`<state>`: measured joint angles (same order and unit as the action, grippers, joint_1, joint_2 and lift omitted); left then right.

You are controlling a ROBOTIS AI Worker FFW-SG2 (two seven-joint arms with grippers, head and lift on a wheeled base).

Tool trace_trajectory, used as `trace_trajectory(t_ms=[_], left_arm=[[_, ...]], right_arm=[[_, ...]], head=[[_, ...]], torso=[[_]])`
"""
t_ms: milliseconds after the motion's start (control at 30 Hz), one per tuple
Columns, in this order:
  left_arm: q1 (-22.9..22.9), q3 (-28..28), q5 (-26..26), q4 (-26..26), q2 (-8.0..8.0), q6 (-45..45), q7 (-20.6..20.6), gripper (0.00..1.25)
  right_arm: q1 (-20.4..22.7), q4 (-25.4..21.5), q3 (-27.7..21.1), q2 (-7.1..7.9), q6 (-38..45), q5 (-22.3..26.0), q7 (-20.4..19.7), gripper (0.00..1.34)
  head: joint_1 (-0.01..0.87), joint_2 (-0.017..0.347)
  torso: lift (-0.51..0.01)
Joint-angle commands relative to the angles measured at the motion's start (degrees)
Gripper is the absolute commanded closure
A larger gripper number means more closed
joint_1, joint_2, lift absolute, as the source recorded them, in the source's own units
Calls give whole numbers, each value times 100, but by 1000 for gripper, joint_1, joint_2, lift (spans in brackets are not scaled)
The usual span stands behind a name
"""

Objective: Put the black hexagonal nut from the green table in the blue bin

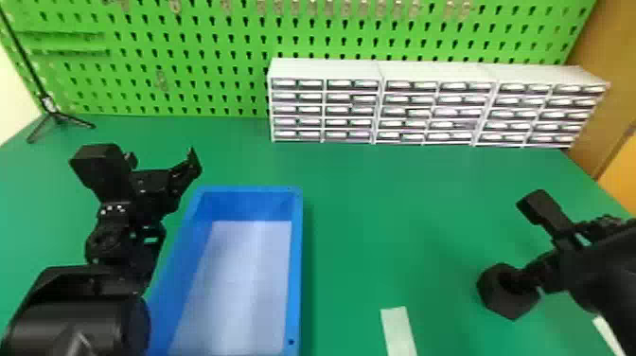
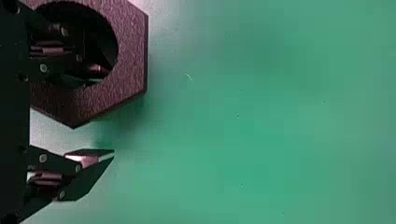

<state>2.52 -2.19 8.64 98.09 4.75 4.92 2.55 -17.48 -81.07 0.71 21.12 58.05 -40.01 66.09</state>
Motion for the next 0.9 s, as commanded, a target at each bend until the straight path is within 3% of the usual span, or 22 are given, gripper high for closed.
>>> trace_trajectory(t_ms=[0, 133, 467, 867], left_arm=[[3, 8, -11, 0, 0, 0, 0, 163], [11, 8, -29, 0, 0, 0, 0, 163], [20, 17, -37, 0, 0, 0, 0, 163], [11, 8, -29, 0, 0, 0, 0, 162]], right_arm=[[8, -40, 35, 24, 31, 2, 9, 757], [25, -137, 61, 41, 93, -7, 18, 903], [17, -181, 96, 68, 128, -60, 97, 909], [-45, -699, 140, 165, 392, -288, 317, 911]], head=[[686, 28], [686, 28], [686, 28], [686, 28]], torso=[[-96], [-96], [-96], [-96]])
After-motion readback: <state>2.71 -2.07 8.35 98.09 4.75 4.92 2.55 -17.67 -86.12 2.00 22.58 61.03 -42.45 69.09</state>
